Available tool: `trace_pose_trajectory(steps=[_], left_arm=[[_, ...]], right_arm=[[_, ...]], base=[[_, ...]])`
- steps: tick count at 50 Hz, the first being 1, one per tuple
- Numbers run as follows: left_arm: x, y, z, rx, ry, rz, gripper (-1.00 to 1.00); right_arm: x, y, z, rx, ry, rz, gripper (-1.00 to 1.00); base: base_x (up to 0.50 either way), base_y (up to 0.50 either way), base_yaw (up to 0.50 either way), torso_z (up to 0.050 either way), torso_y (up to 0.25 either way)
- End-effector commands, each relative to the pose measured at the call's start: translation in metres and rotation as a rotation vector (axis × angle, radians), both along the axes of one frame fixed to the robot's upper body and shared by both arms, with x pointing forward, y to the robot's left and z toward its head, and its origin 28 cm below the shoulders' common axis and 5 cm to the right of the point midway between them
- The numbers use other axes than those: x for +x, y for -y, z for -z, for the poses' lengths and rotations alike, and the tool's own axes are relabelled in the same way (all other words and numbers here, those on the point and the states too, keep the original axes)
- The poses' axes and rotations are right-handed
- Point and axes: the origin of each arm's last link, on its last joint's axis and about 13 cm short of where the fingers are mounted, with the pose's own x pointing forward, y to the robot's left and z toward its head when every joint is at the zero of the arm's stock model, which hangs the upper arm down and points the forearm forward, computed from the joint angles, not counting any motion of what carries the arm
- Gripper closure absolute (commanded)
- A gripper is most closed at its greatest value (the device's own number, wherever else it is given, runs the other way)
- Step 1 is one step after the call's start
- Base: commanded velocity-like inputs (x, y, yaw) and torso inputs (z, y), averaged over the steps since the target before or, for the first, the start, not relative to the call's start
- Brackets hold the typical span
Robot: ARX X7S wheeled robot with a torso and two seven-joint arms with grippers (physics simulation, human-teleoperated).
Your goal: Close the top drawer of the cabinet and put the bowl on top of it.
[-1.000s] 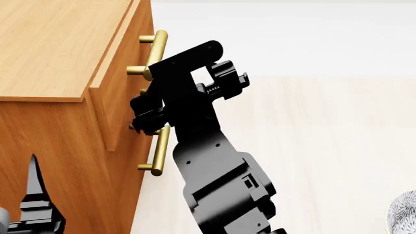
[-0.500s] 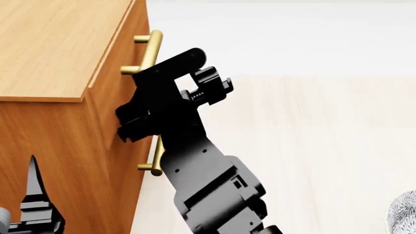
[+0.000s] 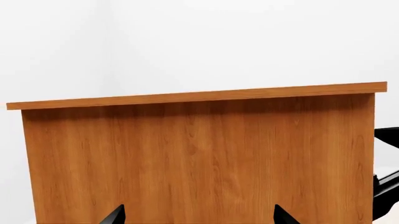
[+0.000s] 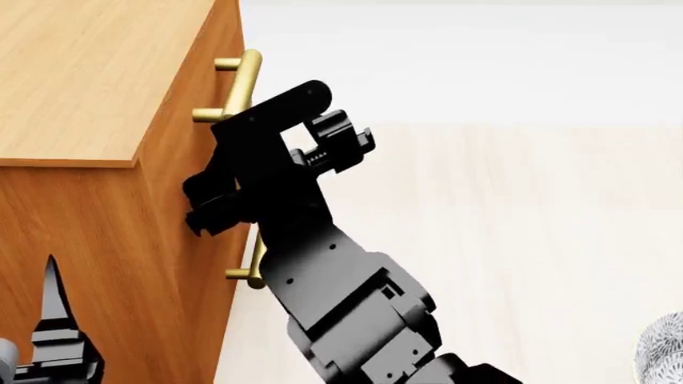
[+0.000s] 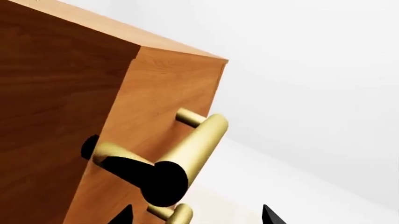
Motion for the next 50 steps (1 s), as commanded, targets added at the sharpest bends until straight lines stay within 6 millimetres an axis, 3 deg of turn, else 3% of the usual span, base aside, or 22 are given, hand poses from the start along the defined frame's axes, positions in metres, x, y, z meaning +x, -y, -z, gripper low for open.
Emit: trace_pose_trajectory(steps=[1, 14, 25, 38, 50], left_arm=[[-0.001, -0.001, 0.001, -0.002, 0.000, -0.004, -1.00], [0.002, 0.000, 0.000, -0.009, -0.001, -0.009, -1.00], [0.000, -0.001, -0.001, -0.011, 0.001, -0.010, -1.00], [-0.001, -0.002, 0.000, -0.022, 0.004, -0.004, -1.00], [-0.001, -0.003, 0.002, -0.025, 0.004, -0.003, -1.00]], right_arm=[[-0.002, 0.008, -0.006, -0.033, 0.016, 0.011, -1.00], [-0.008, 0.049, -0.019, -0.107, 0.061, 0.102, -1.00], [-0.026, 0.075, -0.041, -0.221, 0.134, 0.138, -1.00], [-0.074, 0.137, -0.057, -0.436, 0.170, 0.244, -1.00], [-0.111, 0.174, -0.053, -0.529, 0.138, 0.313, -1.00]], base=[[0.00, 0.00, 0.00, 0.000, 0.000], [0.00, 0.00, 0.00, 0.000, 0.000], [0.00, 0.00, 0.00, 0.000, 0.000], [0.00, 0.00, 0.00, 0.000, 0.000], [0.00, 0.00, 0.00, 0.000, 0.000]])
